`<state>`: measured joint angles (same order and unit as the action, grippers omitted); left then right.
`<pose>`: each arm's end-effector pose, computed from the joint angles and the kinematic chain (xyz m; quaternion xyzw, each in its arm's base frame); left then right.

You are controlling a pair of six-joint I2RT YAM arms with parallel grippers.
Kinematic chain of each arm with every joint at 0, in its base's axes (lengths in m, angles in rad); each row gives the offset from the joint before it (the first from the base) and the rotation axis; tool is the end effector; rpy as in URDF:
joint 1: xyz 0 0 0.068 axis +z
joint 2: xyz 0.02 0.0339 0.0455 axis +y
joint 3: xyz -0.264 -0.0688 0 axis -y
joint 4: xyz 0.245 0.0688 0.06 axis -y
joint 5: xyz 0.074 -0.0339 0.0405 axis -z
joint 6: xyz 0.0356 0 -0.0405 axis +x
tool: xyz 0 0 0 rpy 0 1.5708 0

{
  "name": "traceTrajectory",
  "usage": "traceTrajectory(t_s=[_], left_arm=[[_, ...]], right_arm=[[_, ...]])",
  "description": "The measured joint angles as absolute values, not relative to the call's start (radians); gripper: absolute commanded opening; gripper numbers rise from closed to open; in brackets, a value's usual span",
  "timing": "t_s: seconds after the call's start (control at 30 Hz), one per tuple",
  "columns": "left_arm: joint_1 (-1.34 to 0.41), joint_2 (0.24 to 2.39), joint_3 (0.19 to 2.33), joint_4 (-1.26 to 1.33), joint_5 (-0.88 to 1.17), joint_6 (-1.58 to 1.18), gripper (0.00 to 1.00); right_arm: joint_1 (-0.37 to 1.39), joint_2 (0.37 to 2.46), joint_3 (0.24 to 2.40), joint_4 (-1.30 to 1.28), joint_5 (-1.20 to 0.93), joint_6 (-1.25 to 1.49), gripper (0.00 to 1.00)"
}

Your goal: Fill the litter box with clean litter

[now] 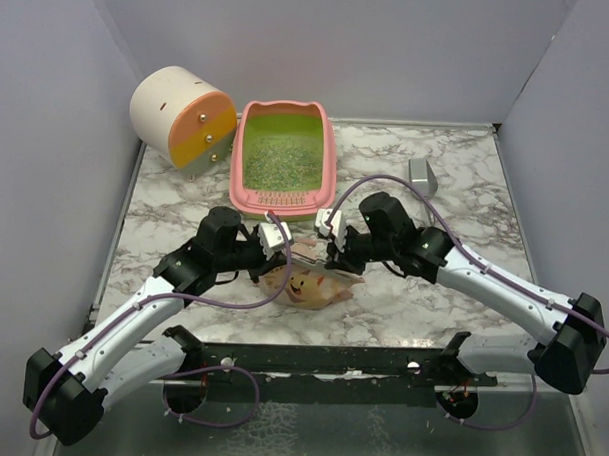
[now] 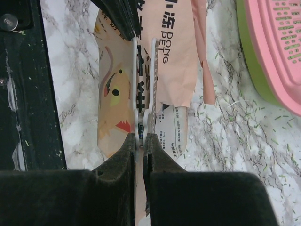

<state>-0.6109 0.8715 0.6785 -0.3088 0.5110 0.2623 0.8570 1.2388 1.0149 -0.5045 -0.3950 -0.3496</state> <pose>0.1490 -0.1256 0.2769 0.4687 0.7000 -0.2997 0.4477 0.1637 0.2100 0.2961 -0.5738 0.6914 0.2740 0.3431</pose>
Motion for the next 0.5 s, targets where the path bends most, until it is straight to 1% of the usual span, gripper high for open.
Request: traceTrajectory(t_s=[0.5], left_arm=[[-0.611, 0.873, 0.678, -0.315, 0.512, 0.262, 0.00]], right_arm=[[0.864, 1.259, 0.999, -0.510, -0.357, -0.336, 0.01]])
